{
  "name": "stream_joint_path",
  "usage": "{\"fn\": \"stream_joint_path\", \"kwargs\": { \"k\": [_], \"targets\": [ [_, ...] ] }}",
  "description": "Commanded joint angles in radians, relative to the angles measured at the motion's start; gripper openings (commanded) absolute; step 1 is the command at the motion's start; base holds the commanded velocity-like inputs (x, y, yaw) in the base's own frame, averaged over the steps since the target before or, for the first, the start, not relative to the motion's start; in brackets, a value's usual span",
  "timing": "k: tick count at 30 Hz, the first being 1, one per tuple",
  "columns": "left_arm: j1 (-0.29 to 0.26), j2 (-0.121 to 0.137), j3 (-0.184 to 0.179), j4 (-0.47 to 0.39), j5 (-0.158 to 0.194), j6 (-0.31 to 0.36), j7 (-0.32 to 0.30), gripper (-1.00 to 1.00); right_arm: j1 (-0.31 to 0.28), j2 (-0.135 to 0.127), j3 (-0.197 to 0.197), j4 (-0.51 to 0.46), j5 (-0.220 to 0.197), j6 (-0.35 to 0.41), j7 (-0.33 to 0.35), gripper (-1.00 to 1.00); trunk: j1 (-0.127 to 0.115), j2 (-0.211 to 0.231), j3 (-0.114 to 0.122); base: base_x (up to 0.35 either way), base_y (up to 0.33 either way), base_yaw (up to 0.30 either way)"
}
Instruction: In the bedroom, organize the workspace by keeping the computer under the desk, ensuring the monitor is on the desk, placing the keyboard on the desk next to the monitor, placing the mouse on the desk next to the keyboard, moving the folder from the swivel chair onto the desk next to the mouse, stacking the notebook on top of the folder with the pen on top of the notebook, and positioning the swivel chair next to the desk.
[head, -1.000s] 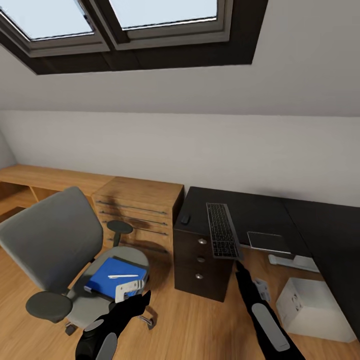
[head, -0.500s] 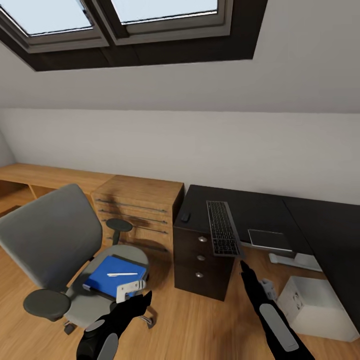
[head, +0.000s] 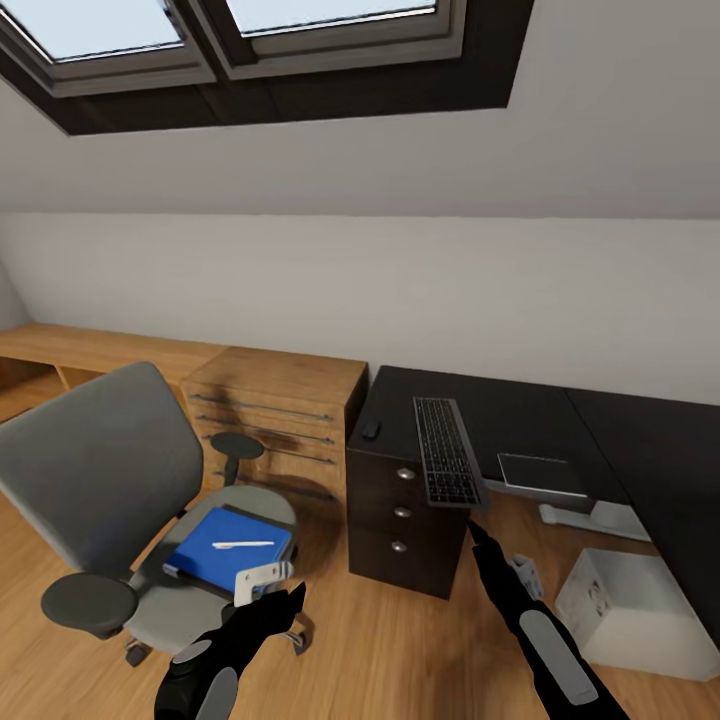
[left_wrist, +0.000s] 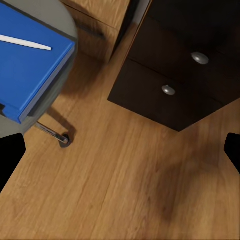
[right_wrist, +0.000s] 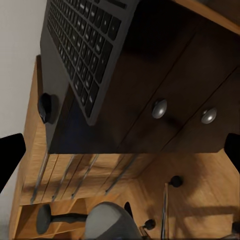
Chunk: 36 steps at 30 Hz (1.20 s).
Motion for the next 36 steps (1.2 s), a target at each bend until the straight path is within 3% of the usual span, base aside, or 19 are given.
{"fn": "stream_joint_path", "kwargs": {
  "k": [1, 23, 36],
  "targets": [
    [-0.001, 0.000, -0.001, -0.001, 0.010, 0.002, 0.009, 1.00, -0.001, -0.001, 0.002, 0.000, -0.009, 0.001, 0.002, 1.00, 0.004, -0.008, -0.004, 0.000, 0.000, 0.000],
    [-0.001, 0.000, -0.001, 0.000, 0.012, 0.002, 0.010, 1.00, 0.000, -0.001, 0.002, 0.000, -0.009, 0.002, 0.003, 1.00, 0.088, -0.162, -0.073, 0.000, 0.000, 0.000],
    [-0.001, 0.008, -0.001, 0.013, 0.012, 0.001, 0.006, 1.00, 0.000, -0.001, 0.002, 0.000, -0.009, 0.002, 0.003, 1.00, 0.088, -0.162, -0.073, 0.071, 0.000, 0.000]
  ]
}}
